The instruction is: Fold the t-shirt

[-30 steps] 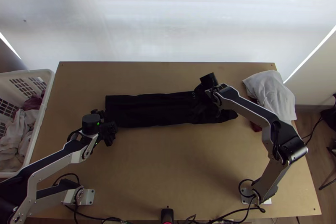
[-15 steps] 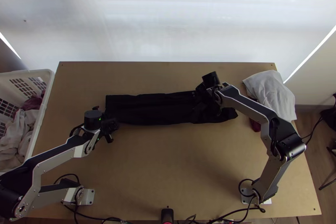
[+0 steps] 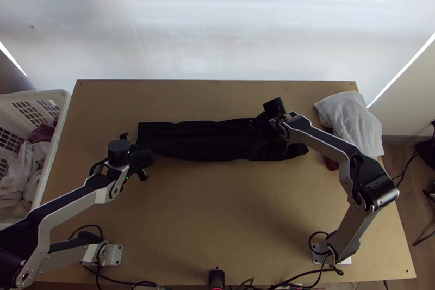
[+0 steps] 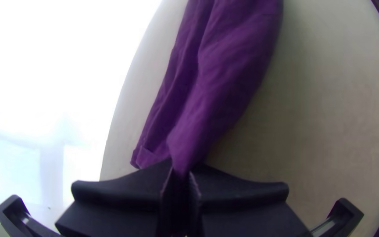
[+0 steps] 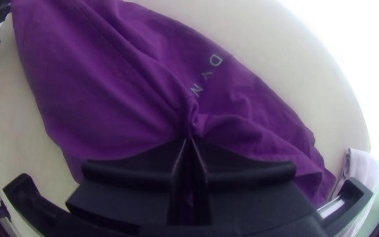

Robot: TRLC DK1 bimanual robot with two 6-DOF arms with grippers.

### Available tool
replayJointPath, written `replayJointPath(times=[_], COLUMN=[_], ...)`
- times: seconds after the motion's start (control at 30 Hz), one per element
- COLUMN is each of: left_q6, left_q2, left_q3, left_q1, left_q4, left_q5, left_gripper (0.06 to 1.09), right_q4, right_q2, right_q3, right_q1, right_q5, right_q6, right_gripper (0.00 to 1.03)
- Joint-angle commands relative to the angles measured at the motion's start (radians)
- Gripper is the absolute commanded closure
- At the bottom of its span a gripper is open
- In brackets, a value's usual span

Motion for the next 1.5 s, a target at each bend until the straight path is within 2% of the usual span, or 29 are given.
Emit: replayJointPath(times=[0.0,0.27,0.47,0.9,0.97,1.47], left_q6=[0.021,0.098,0.132,0.153,0.152,0.141], left_q2=[-0.084,-0.073,0.048,0.347,0.373,0.451], left_q3=[0.010,0.037,0.126,0.451,0.493,0.654], left_q1=[-0.087,-0.250,-0.319,-0.447,-0.469,-0.633], left_q4=[-0.008,0.003,0.034,0.037,0.037,0.015], left_q5=[-0.010,-0.018,-0.018,-0.018,-0.018,-0.036], left_gripper=[1.00,1.00,1.00,1.00,1.03,1.03], right_q4=[-0.007,-0.002,-0.002,-0.021,-0.021,-0.014], right_q2=[-0.009,-0.004,-0.009,-0.061,-0.062,-0.044], right_q3=[-0.039,-0.039,-0.045,-0.064,-0.064,-0.044], right_q1=[0.002,0.008,0.013,0.013,0.001,-0.079], right_q5=[-0.028,-0.041,-0.054,-0.077,-0.080,-0.081], right_q6=[0.006,0.011,0.011,0.011,0.011,0.011], right_gripper=[1.00,1.00,1.00,1.00,1.00,1.00])
